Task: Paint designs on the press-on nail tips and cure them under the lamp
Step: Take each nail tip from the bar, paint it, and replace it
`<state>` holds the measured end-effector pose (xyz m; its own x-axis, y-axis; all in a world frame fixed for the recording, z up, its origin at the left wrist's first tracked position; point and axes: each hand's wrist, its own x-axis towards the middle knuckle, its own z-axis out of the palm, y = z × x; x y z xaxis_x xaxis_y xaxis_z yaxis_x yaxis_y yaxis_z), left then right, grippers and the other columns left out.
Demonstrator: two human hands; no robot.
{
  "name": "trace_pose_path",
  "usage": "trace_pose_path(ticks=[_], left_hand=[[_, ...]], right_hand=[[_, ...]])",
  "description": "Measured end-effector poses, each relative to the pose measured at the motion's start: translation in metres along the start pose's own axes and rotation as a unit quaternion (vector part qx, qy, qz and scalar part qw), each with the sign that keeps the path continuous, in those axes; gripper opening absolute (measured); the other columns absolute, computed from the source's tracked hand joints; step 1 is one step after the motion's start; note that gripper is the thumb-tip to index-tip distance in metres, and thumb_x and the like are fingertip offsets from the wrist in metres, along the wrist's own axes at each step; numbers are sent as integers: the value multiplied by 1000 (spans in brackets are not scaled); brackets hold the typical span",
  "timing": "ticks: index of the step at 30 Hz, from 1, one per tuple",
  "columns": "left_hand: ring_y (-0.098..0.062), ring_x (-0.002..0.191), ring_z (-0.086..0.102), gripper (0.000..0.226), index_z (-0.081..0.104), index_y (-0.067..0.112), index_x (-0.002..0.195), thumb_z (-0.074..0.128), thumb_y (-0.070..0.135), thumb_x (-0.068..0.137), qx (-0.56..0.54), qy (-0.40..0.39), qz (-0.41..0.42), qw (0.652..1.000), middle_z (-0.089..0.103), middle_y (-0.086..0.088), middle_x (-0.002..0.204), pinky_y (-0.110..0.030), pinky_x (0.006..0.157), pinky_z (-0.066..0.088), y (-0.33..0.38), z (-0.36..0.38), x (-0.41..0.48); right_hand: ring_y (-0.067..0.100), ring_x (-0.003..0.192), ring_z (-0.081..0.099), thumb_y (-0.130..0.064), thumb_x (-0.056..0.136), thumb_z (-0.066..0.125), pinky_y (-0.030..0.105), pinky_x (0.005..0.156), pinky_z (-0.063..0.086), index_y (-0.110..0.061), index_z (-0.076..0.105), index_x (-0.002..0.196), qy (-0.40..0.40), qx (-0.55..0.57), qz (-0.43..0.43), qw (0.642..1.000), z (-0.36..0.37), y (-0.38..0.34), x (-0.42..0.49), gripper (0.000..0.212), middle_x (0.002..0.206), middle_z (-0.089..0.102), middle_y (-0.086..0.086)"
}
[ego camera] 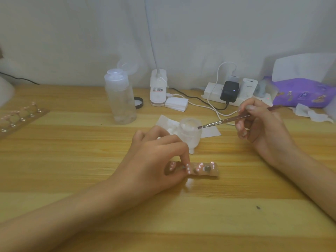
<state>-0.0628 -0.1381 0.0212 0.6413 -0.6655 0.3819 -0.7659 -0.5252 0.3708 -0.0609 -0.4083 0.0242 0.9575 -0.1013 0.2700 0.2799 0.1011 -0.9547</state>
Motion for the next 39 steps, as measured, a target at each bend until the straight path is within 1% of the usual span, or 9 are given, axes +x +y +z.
trace_pose_path(ticks=[4,8,13,16,19,24,29,35,39], left_hand=[[-9,99,50,16,65,35,81,58,50,82,16,13,23,1000,65,20,87,-35,86,29,0,1,2],[-15,101,57,9,70,33,79,71,41,80,59,64,63,994,67,20,97,-37,85,30,-1,-2,1],[-8,100,64,6,63,40,84,67,37,85,-84,113,54,989,70,22,98,-38,89,38,-4,-25,9],[-8,86,67,14,65,30,83,75,22,87,-188,128,26,973,73,15,88,-11,81,44,-12,-30,26],[2,74,61,15,68,25,78,79,16,82,-238,136,-42,961,70,21,81,-1,72,39,-25,-20,40],[8,61,54,10,71,16,78,79,12,81,-272,125,-72,952,64,27,71,-1,58,38,-42,-2,46],[6,56,50,11,71,22,76,79,16,81,-273,133,-60,951,62,28,67,-1,56,36,-50,5,47],[4,54,47,10,71,18,76,79,15,81,-257,131,-47,956,59,29,64,-2,55,35,-55,10,47],[1,57,47,12,71,19,74,80,15,81,-257,129,-49,956,61,26,65,-4,57,35,-56,10,46]], right_hand=[[12,50,49,-20,91,44,19,46,40,-23,61,74,2,5,4,1000,0,0,0,25,55,55,1],[10,50,50,-16,96,41,19,45,39,-22,57,74,16,25,9,1000,1,0,-1,28,55,54,1],[10,52,51,-15,98,40,18,47,41,-18,48,76,15,49,7,999,3,-1,-1,24,58,57,0],[9,54,53,-19,98,47,17,47,42,-21,54,72,14,59,3,998,8,-3,-2,27,60,60,-1],[7,51,51,-25,94,58,16,46,42,-23,57,70,24,55,7,998,12,-3,-3,24,61,62,-1],[6,52,52,-26,89,62,15,47,43,-23,61,71,29,59,15,998,17,1,-5,18,63,62,-2],[8,54,53,-31,85,63,17,49,44,-24,56,69,23,54,20,998,21,8,-4,19,63,62,0],[8,54,53,-39,81,66,16,48,42,-28,58,68,28,41,17,999,22,8,-2,18,66,65,-1],[11,53,52,-30,86,63,19,47,42,-27,56,67,24,16,15,999,25,10,-4,20,66,65,3]])
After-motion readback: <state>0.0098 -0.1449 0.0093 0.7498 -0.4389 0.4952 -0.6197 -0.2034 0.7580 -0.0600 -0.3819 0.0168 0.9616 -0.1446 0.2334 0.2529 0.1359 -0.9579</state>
